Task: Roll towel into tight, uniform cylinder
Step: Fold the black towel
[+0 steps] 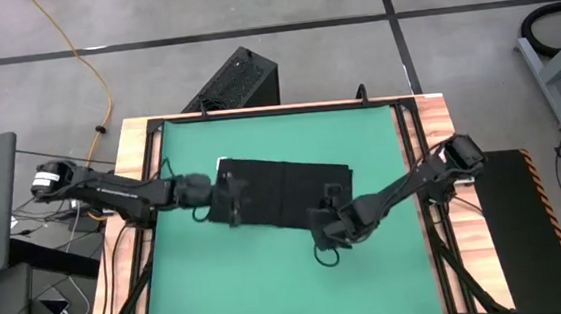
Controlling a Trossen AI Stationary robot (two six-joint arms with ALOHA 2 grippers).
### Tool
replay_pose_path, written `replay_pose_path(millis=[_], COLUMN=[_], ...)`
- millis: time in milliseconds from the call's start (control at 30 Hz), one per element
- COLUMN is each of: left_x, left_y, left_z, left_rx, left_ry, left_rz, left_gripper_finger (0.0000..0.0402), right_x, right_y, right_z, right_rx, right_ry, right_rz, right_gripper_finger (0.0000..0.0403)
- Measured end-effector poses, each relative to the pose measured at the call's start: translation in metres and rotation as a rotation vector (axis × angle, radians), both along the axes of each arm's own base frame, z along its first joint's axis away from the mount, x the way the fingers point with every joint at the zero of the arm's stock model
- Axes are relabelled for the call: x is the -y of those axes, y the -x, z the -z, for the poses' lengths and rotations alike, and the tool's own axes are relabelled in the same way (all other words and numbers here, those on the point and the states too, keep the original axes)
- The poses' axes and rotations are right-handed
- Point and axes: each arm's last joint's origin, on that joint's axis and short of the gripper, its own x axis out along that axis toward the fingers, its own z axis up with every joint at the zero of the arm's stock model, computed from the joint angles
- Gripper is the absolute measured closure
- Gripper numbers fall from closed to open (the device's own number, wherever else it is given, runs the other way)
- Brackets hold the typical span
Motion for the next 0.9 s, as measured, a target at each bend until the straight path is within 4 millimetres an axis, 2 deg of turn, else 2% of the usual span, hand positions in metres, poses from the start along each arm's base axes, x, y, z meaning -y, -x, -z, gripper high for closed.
replay_pose_path(millis=[133,200,300,400,533,600,733,900], left_x=[-0.012,-0.012,-0.011,-0.007,0.0,0.002,0.004,0.003], left_y=[0.001,0.002,0.002,0.002,0.003,0.003,0.003,0.005], left_z=[0.004,0.005,0.007,0.008,0.008,0.008,0.008,0.01], left_rx=[-0.028,-0.041,-0.055,-0.049,-0.039,-0.033,-0.016,-0.029], left_ry=[0.173,0.229,0.289,0.331,0.35,0.349,0.346,0.289], left_rz=[0.152,0.16,0.106,0.017,-0.062,-0.084,-0.161,-0.224], left_gripper_finger=[0.0306,0.0309,0.0317,0.0324,0.033,0.033,0.0331,0.0331], right_x=[0.025,0.043,0.075,0.109,0.152,0.17,0.187,0.197], right_y=[-0.012,-0.021,-0.034,-0.038,-0.04,-0.043,-0.05,-0.05], right_z=[-0.009,-0.018,-0.026,-0.023,-0.016,-0.019,-0.025,-0.013], right_rx=[-0.018,0.015,0.051,0.019,-0.057,-0.046,-0.025,-0.132], right_ry=[0.089,0.08,0.054,0.071,0.146,0.148,0.121,0.074], right_rz=[-0.121,-0.203,-0.369,-0.539,-0.59,-0.593,-0.591,-0.605], right_gripper_finger=[0.0236,0.0236,0.0236,0.0236,0.0236,0.0237,0.0237,0.0237])
